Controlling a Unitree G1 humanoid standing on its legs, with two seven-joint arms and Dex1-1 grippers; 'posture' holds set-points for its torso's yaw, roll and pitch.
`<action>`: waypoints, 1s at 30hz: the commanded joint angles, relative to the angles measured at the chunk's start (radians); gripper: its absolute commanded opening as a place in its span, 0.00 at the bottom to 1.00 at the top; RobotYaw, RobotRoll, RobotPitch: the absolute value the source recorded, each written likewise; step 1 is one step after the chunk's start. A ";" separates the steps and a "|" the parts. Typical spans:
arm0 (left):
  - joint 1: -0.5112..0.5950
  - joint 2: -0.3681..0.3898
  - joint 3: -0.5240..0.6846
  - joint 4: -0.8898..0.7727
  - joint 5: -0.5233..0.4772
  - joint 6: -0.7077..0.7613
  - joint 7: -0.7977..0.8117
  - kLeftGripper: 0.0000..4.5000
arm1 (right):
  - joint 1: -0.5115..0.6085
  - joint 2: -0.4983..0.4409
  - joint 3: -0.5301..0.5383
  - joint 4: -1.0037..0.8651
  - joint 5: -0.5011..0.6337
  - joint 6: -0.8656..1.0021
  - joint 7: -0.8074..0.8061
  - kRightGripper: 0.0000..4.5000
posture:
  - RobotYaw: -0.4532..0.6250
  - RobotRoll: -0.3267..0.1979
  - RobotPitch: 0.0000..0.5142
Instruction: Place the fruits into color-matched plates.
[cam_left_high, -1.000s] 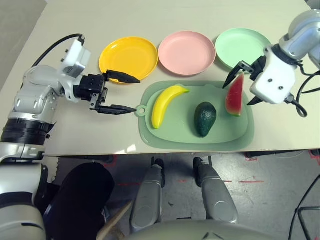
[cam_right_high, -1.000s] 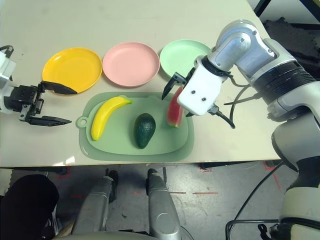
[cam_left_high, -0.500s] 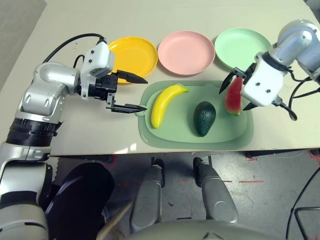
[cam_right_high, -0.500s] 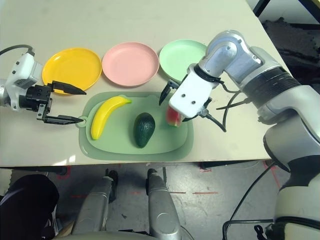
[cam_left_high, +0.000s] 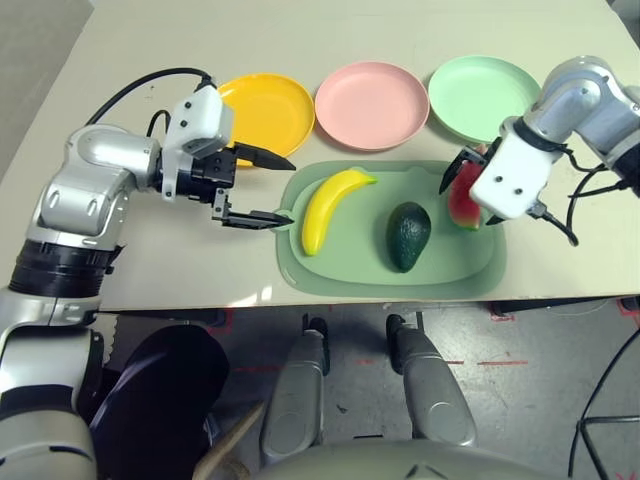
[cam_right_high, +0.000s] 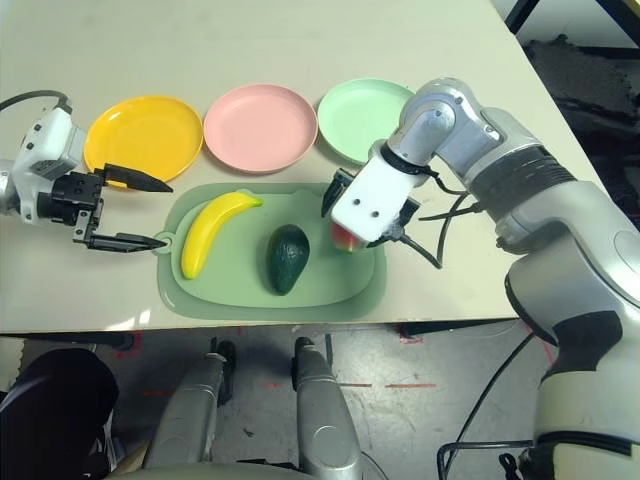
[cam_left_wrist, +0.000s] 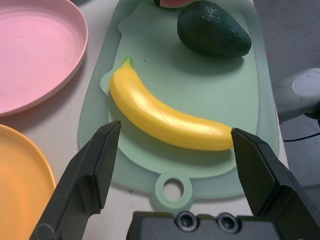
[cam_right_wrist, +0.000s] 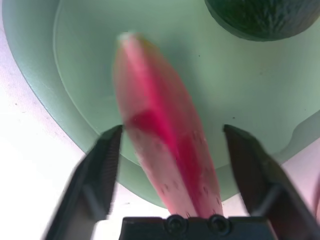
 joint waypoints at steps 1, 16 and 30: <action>0.016 0.010 0.011 -0.029 0.005 0.005 -0.016 1.00 | 0.015 0.008 -0.026 0.002 -0.023 0.008 0.005 0.59 | 0.35 0.62 0.65; 0.016 0.011 0.015 0.004 0.038 -0.022 -0.026 1.00 | 0.026 -0.029 -0.010 -0.051 -0.001 0.053 0.005 0.38 | 0.35 0.62 0.64; 0.012 0.006 0.014 0.058 0.073 -0.084 -0.033 1.00 | -0.018 -0.064 0.039 -0.131 0.077 0.152 0.005 0.38 | 0.34 0.62 0.62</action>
